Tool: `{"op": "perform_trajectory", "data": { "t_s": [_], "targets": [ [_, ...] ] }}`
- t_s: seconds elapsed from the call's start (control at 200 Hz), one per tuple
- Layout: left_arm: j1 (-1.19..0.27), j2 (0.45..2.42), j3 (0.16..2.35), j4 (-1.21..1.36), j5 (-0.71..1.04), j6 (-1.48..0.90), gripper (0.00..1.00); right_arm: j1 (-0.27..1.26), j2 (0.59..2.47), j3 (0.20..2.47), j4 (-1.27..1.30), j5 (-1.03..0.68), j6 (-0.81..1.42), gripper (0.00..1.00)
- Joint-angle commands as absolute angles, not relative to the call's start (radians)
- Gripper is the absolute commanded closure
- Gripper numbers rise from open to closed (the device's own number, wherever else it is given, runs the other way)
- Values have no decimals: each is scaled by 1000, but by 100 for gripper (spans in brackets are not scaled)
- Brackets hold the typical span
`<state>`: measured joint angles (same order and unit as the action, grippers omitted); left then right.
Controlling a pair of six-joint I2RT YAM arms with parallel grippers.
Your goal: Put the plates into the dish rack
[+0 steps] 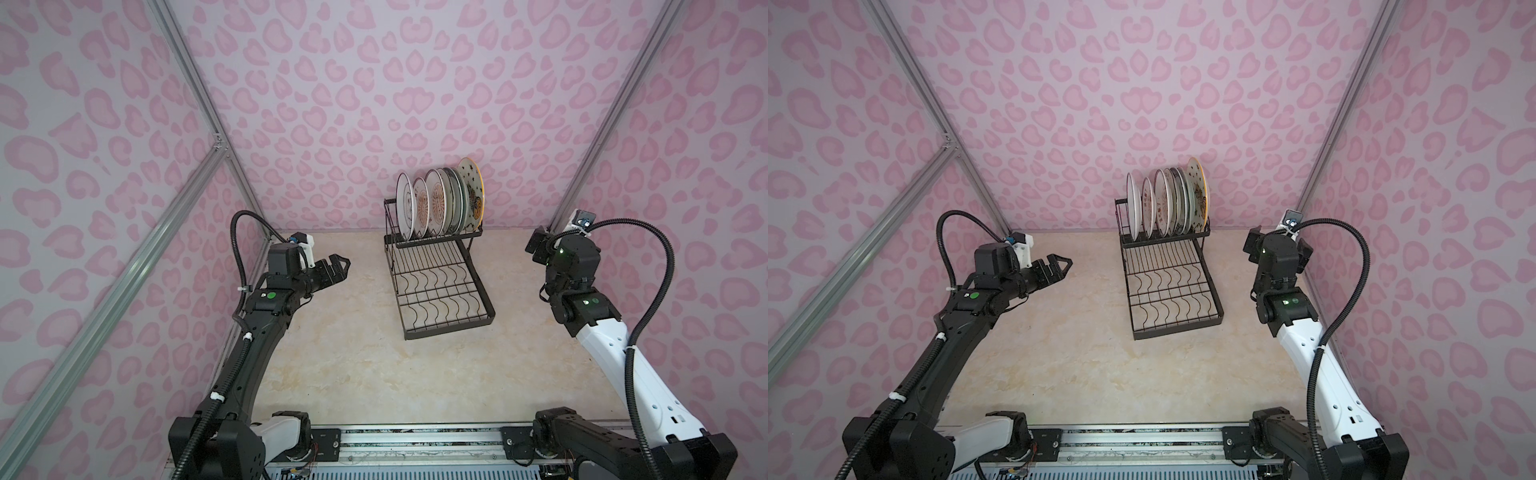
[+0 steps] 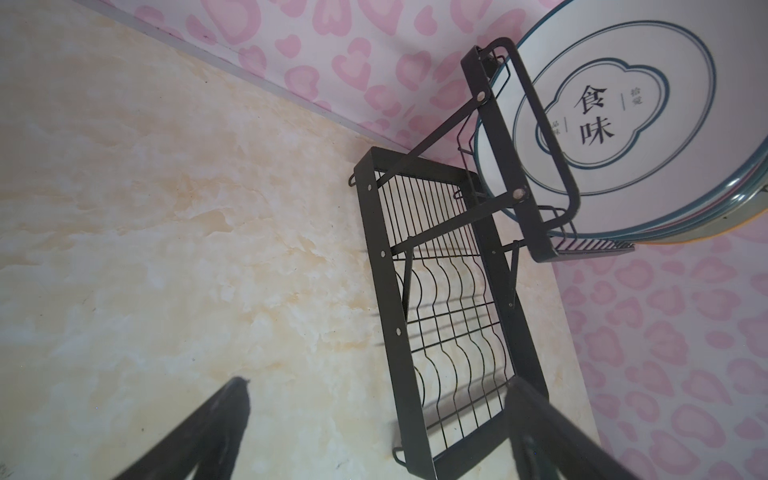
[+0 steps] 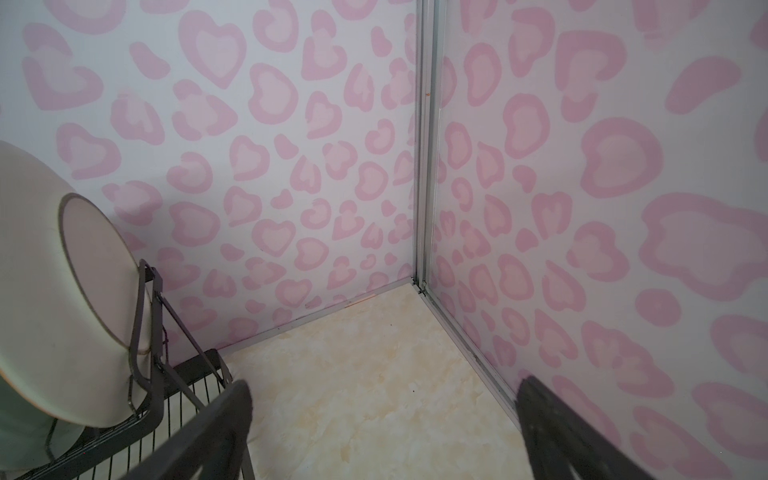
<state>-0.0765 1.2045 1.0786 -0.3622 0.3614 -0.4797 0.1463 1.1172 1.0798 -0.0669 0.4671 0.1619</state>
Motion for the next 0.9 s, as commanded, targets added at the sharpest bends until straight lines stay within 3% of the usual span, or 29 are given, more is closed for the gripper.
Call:
{"op": "perform_trajectory", "data": {
  "t_s": [0.0, 0.895],
  "targets": [
    [-74, 1208, 1084, -323, 371, -436, 2, 134, 1141, 1108, -126, 499, 155, 2],
    [-72, 1173, 1131, -381, 224, -248, 2, 106, 1108, 1143, -203, 673, 70, 2]
  ]
}}
